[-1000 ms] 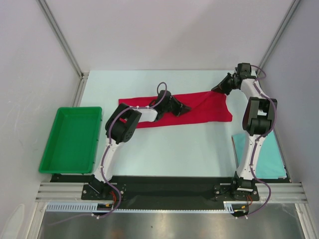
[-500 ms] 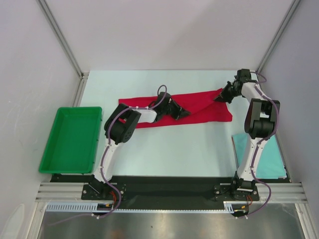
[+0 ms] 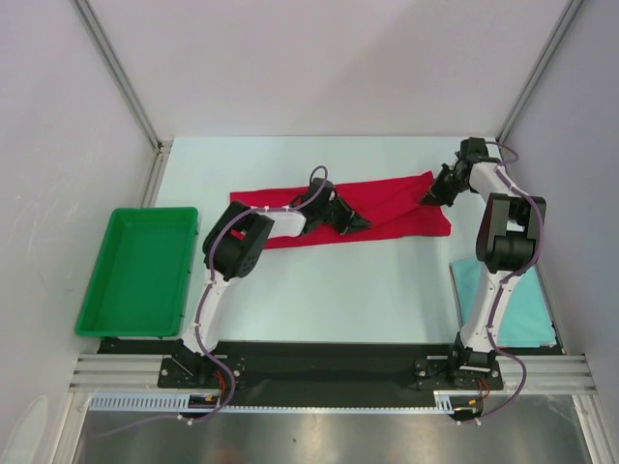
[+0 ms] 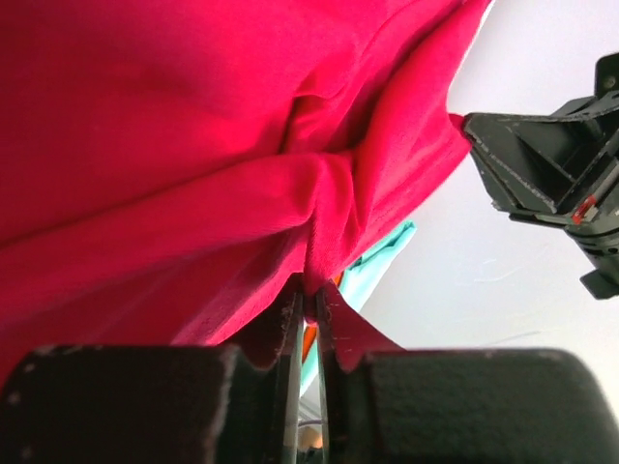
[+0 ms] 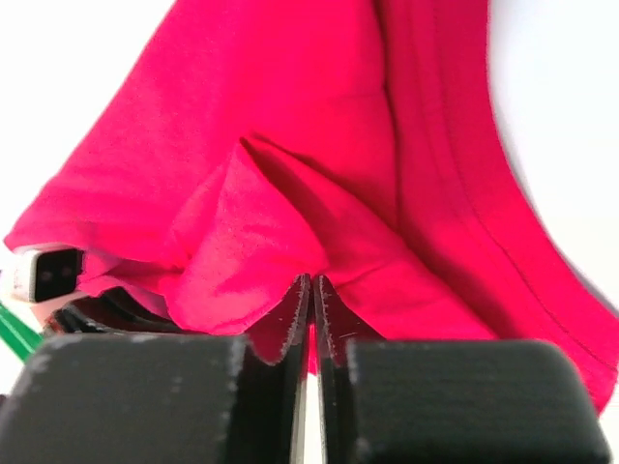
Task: Fold and stack the t-shirts
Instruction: Fold the tshirt
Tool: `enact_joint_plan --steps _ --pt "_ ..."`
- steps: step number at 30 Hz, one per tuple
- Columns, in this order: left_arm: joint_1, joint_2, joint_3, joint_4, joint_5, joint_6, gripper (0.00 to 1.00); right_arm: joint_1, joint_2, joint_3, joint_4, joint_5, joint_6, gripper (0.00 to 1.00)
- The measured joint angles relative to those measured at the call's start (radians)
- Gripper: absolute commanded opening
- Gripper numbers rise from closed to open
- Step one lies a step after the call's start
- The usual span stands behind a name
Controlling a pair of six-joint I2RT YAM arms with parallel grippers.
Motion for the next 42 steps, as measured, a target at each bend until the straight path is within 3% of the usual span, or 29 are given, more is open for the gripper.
enact_joint_plan --steps 3,9,15,21,22,24,33,36,40,42 --pt "0.0 -0.002 0.028 -0.071 -0.007 0.059 0.34 -0.001 -0.001 0.0 -0.015 0.021 -0.025 0.29" --pt "0.0 -0.068 0.046 -0.266 -0.051 0.224 0.37 -0.003 -0.005 0.02 -0.054 0.095 -0.077 0.43" --pt "0.0 -0.147 0.064 -0.319 -0.08 0.327 0.36 0.017 -0.048 0.012 -0.005 0.092 -0.078 0.41" --pt "0.0 -0.077 0.18 -0.211 -0.016 0.329 0.31 0.057 -0.073 -0.073 0.185 -0.046 0.022 0.14" --pt "0.0 -0.056 0.197 -0.183 -0.008 0.323 0.31 0.06 -0.069 -0.089 0.217 -0.077 0.046 0.06" --pt "0.0 -0.015 0.215 -0.138 0.012 0.307 0.31 0.06 -0.048 -0.117 0.295 -0.135 0.103 0.0" --pt "0.017 0.125 0.222 -0.089 0.076 0.28 0.3 0.036 0.094 -0.173 0.523 -0.231 0.252 0.0" --pt "0.034 0.127 0.24 -0.109 0.095 0.302 0.36 0.012 0.122 -0.173 0.538 -0.235 0.259 0.0" --pt "0.066 0.128 0.298 -0.219 0.115 0.389 0.46 -0.019 0.145 -0.094 0.469 -0.233 0.228 0.13" --pt "0.077 0.114 0.317 -0.284 0.115 0.457 0.5 -0.032 0.154 -0.017 0.394 -0.21 0.19 0.25"
